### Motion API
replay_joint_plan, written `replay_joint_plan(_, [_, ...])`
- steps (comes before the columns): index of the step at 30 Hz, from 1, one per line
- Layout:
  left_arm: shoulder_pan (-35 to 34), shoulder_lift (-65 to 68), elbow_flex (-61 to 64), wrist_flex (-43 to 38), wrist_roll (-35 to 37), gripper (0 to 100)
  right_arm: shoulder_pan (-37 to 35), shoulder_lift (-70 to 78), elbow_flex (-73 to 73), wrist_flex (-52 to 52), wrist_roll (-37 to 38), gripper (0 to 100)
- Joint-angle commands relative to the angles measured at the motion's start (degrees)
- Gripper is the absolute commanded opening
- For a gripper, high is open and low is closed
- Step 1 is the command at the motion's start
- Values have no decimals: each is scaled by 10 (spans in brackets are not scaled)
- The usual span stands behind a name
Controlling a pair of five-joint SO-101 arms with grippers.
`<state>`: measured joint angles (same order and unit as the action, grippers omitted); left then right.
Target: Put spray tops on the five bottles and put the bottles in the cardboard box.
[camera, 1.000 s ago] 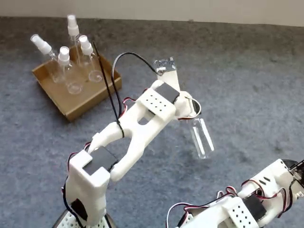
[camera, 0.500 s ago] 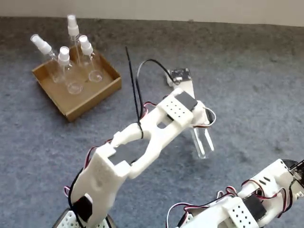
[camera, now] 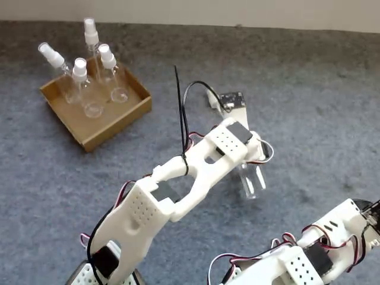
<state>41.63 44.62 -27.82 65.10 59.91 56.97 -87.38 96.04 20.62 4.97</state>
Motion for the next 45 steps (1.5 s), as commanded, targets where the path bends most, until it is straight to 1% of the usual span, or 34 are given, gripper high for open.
replay_joint_plan(1, [15,0,-29,-18,2,91,0,-7,67,5,6,5])
replay_joint_plan(3, [15,0,-29,-17,2,14,0,-7,67,5,6,5])
replay_joint_plan(4, [15,0,-29,-17,2,0,0,-7,67,5,6,5])
replay_joint_plan(6, [13,-3,-29,5,2,27,0,-7,67,5,6,5])
replay_joint_plan(12, [9,-39,-97,171,1,41,-5,-7,66,5,6,5])
replay_joint_plan(16, [8,-67,-162,251,-1,42,-5,-7,66,5,6,5])
replay_joint_plan(17, [8,-76,-181,271,-14,42,-5,-7,66,5,6,5])
replay_joint_plan(19, [4,-95,-220,314,-69,42,-5,-7,66,5,6,5])
replay_joint_plan(22, [-4,-125,-252,359,-197,40,-4,-7,66,5,6,5])
replay_joint_plan(25, [-36,-160,-237,360,-341,39,-4,-7,66,5,7,5])
replay_joint_plan(27, [-54,-185,-232,360,-423,39,-5,-7,66,5,7,5])
replay_joint_plan(29, [-73,-218,-228,360,-491,39,-6,-7,66,5,7,5])
replay_joint_plan(31, [-88,-259,-219,360,-541,39,-6,-7,68,4,7,5])
replay_joint_plan(33, [-96,-303,-208,360,-571,39,-7,-7,69,3,7,5])
replay_joint_plan(35, [-97,-349,-185,360,-584,39,-18,-7,69,1,7,5])
replay_joint_plan(38, [-97,-415,-132,360,-585,39,-36,-7,69,2,7,5])
replay_joint_plan(45, [-97,-573,46,358,-589,39,-100,-7,69,1,7,8])
